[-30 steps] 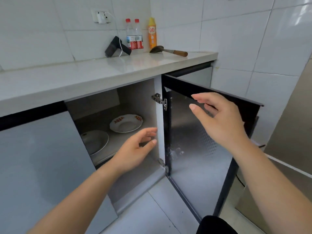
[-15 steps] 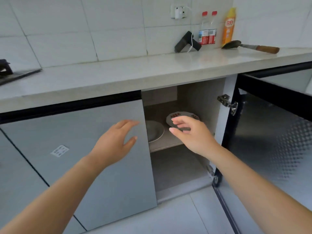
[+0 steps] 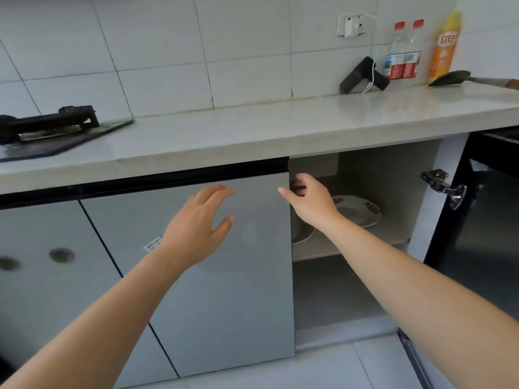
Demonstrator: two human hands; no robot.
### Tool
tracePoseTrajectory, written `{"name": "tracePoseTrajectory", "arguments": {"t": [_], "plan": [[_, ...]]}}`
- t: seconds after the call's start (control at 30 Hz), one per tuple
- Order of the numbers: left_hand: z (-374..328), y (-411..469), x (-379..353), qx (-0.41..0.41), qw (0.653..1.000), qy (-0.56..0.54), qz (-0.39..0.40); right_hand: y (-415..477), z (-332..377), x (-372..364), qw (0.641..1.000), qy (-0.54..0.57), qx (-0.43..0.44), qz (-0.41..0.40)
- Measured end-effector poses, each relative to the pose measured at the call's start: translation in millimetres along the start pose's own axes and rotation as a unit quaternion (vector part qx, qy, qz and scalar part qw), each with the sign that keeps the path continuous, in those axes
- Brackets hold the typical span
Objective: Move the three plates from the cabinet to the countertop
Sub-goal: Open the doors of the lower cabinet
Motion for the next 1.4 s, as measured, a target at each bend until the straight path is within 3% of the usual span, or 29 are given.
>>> {"name": "tracePoseTrajectory", "arguments": {"t": [0.5, 0.8, 1.0, 1.23, 1.4], "plan": [[-6.5, 20.7, 52.0, 0.014, 0.991, -0.010, -0.135, -12.5, -2.4, 3.3, 0.998, 0.063, 0.012, 0.023], [-3.0, 30.6, 35.0, 0.006, 0.990, 0.010, -0.137, -46.8, 0.2, 20.3, 0.994, 0.110, 0.021, -0.006], [-2.7, 19.1, 46.0, 0.053, 0.972, -0.047, -0.224, -66.2, 3.2, 24.8, 0.990, 0.135, 0.030, -0.012], [0.2, 24.3, 46.9, 0.081, 0.976, -0.035, -0.198, -57.6, 2.4, 21.8, 0.987, 0.155, 0.021, 0.041], [2.9, 24.0, 42.0, 0.123, 0.980, -0.034, -0.153, -54.5, -3.4, 8.9, 0.974, 0.186, 0.020, 0.128]]}}
Point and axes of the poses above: each hand's wrist, its own y-axis towards the middle knuckle, its own x-axis out of the back of the hand, z = x × y, the point moved 10 cm from there along y, towards the middle knuckle, and after that the axes turned 11 degrees about -z, right-handed, at the moved point
